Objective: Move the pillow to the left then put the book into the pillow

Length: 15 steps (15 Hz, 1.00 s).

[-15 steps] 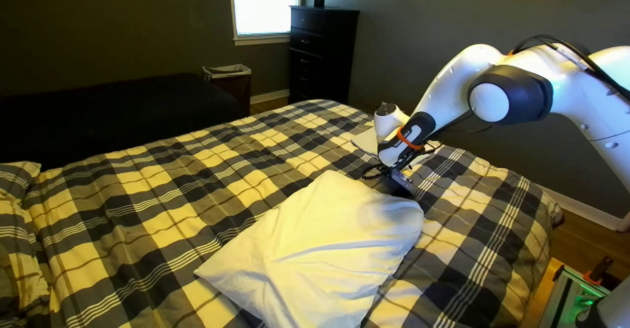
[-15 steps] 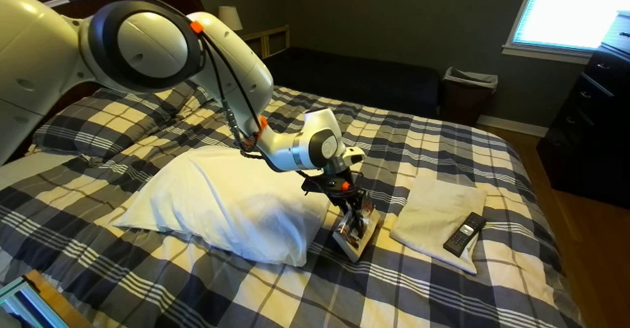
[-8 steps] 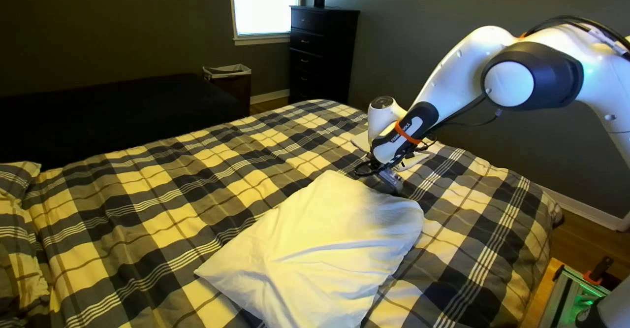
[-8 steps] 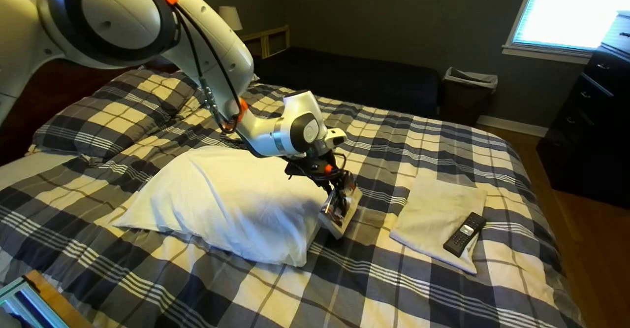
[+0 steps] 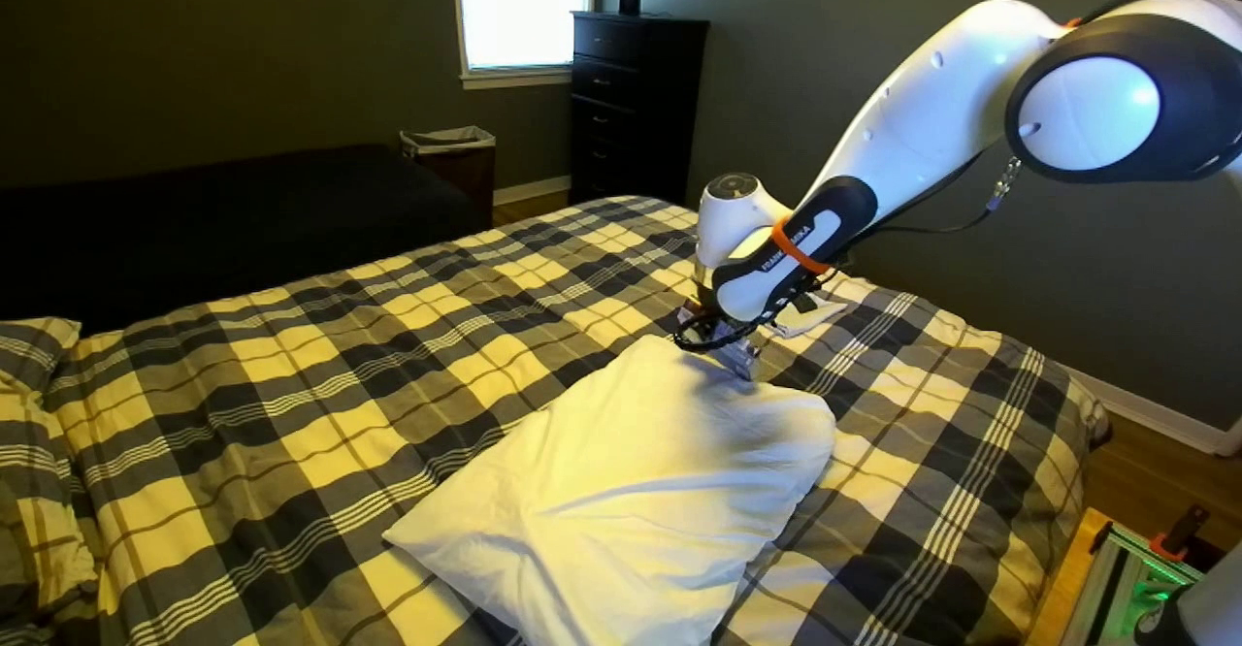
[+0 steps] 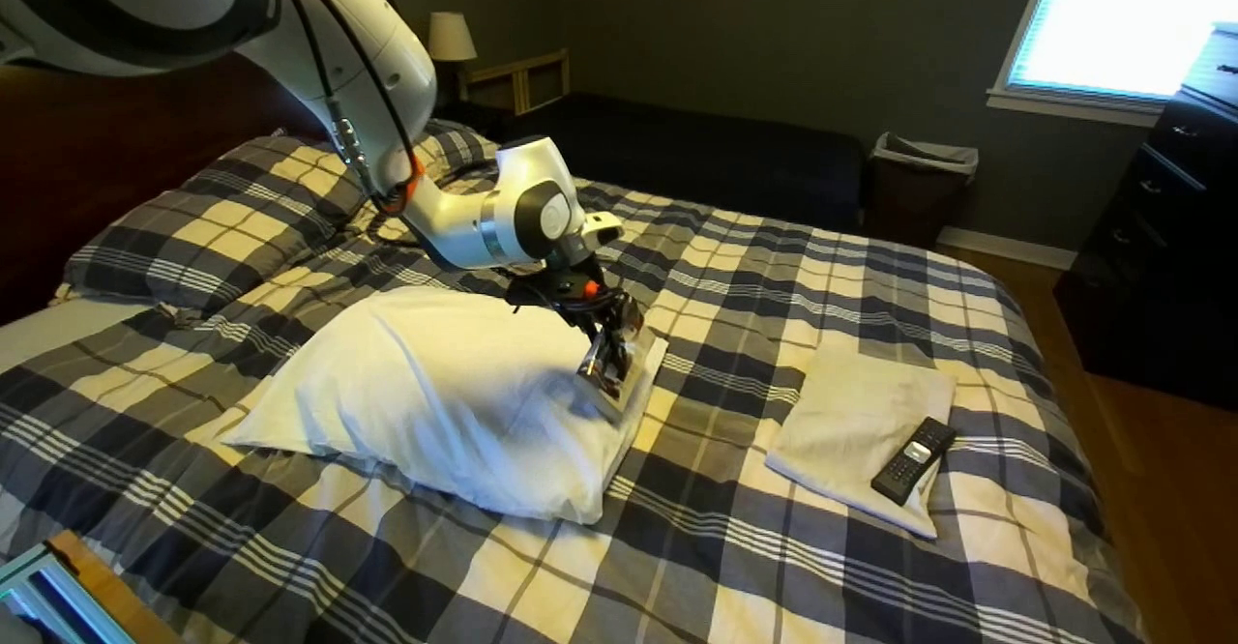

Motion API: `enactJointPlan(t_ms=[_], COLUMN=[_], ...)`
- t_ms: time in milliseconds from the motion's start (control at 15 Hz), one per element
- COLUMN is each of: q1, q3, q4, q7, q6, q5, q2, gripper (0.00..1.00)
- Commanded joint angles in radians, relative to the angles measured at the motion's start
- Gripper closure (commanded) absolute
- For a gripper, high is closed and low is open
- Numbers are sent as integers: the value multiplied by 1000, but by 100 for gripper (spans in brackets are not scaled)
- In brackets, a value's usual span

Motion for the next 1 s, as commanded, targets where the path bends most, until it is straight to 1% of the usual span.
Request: enactJointPlan(t_ms=[0, 67, 133, 200, 267, 333, 400, 533, 867, 933], q1=[-8, -13, -20, -19, -23, -23, -29, -47, -110, -130], q3=[66, 84, 103, 105, 111, 105, 106, 102, 98, 108], q4=[-28, -15, -7, -5, -11, -22, -30, -51, -95, -108], q7=[-34, -45, -57, -53, -52, -44, -47, -49, -62, -81], q6=[-35, -55, -66, -64, -55, -38, -29, 1, 69, 88], q5=[6, 13, 20, 16, 17, 11, 12, 16, 26, 35], q2=[-39, -31, -25, -24, -32, -45, -58, -96, -188, -206], gripper=[88, 88, 38, 36, 31, 24, 15, 1, 0, 0])
